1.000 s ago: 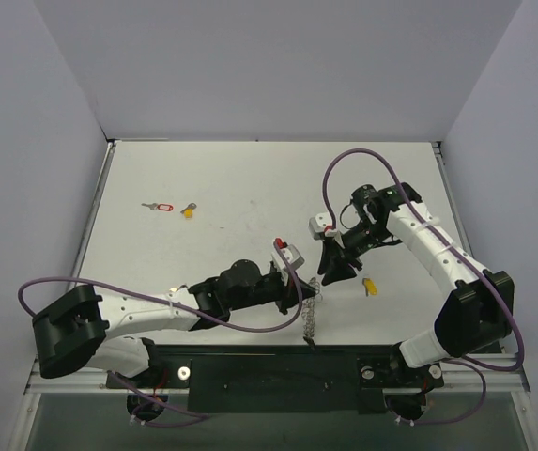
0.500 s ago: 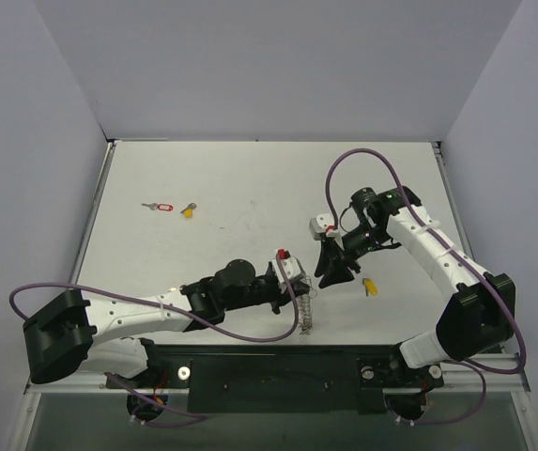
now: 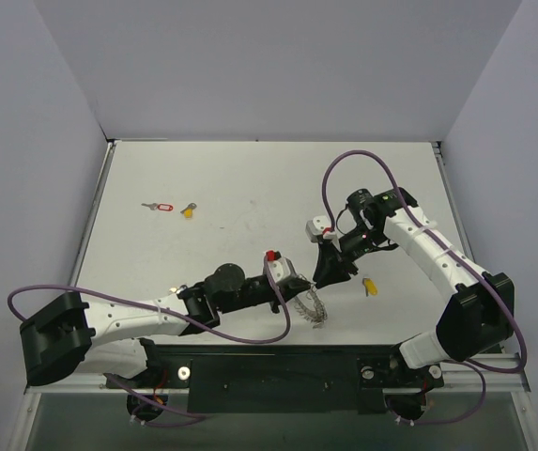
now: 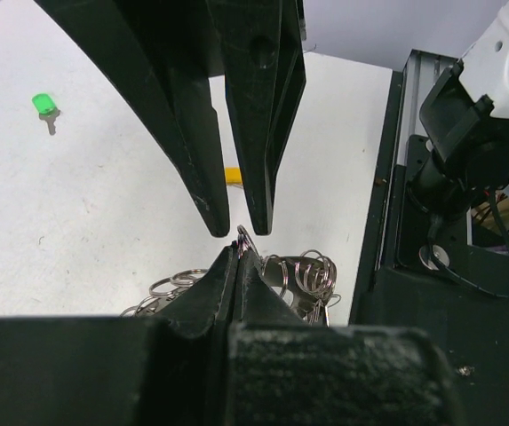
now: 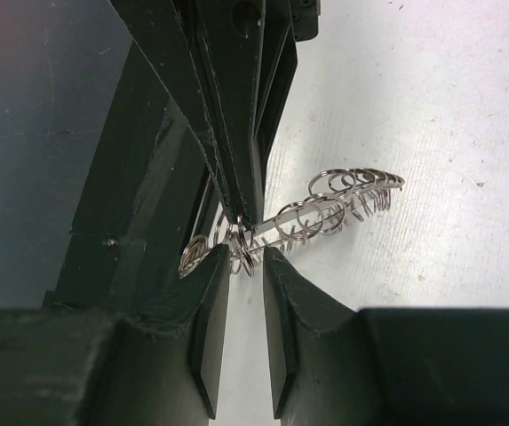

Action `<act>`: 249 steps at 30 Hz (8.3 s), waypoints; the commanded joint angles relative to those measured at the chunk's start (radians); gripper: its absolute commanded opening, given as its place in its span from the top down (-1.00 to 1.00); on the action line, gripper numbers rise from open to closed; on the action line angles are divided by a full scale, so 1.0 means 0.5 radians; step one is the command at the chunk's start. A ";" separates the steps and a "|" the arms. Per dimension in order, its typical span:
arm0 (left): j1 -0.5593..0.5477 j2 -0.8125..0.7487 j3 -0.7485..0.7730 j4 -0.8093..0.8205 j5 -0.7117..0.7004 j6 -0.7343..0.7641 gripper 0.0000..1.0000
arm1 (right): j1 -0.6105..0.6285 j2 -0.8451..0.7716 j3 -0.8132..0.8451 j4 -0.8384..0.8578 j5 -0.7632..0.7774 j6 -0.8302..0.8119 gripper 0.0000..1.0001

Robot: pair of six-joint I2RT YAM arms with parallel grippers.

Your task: Put the keys on the keyring

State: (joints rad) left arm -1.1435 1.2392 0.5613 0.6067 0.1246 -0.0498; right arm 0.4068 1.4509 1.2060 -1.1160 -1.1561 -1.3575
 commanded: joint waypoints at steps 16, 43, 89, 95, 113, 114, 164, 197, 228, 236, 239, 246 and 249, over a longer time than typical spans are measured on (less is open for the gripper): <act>0.121 -0.101 -0.119 0.388 -0.114 -0.198 1.00 | 0.156 -0.107 -0.050 -0.191 0.078 -0.135 0.57; 0.179 -0.055 -0.089 0.480 0.260 -0.238 1.00 | 0.143 0.102 0.309 -0.189 0.244 -0.028 0.59; 0.280 -0.239 -0.073 0.461 0.674 0.271 1.00 | 0.229 0.031 0.809 -0.569 0.220 -0.261 0.49; 0.317 -0.217 -0.113 0.670 0.708 0.146 1.00 | 0.251 0.059 0.806 -0.563 0.260 -0.227 0.55; 0.437 -0.128 -0.218 1.054 0.613 -0.474 1.00 | 0.272 0.000 0.601 -0.054 0.143 0.612 0.51; 0.437 -0.134 -0.215 1.029 0.607 -0.471 1.00 | 0.275 -0.006 0.582 0.007 0.128 0.656 0.49; 0.437 -0.230 -0.310 0.882 0.134 -0.520 1.00 | 0.239 -0.064 0.315 0.535 0.161 1.509 0.38; 0.437 -0.181 -0.304 0.873 0.174 -0.594 1.00 | 0.272 -0.030 0.343 0.351 0.097 1.080 0.83; 0.440 -0.181 -0.331 0.900 0.159 -0.628 1.00 | 0.309 0.010 0.318 0.535 0.211 1.294 1.00; 0.455 -0.199 -0.368 0.910 0.150 -0.643 1.00 | 0.312 -0.021 0.303 0.505 0.223 1.279 0.87; 0.458 -0.208 -0.374 0.916 0.147 -0.652 1.00 | 0.318 -0.015 0.300 0.496 0.220 1.261 0.80; 0.462 -0.230 -0.386 0.913 0.147 -0.655 1.00 | 0.355 0.028 0.294 0.492 0.220 1.239 0.79; 0.465 -0.254 -0.392 0.907 0.134 -0.661 1.00 | 0.374 0.052 0.291 0.492 0.229 1.227 0.73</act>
State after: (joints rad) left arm -0.9192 1.1511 0.3580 0.9833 0.2047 -0.3634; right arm 0.5770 1.4559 1.3613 -0.8413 -1.0267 -0.7231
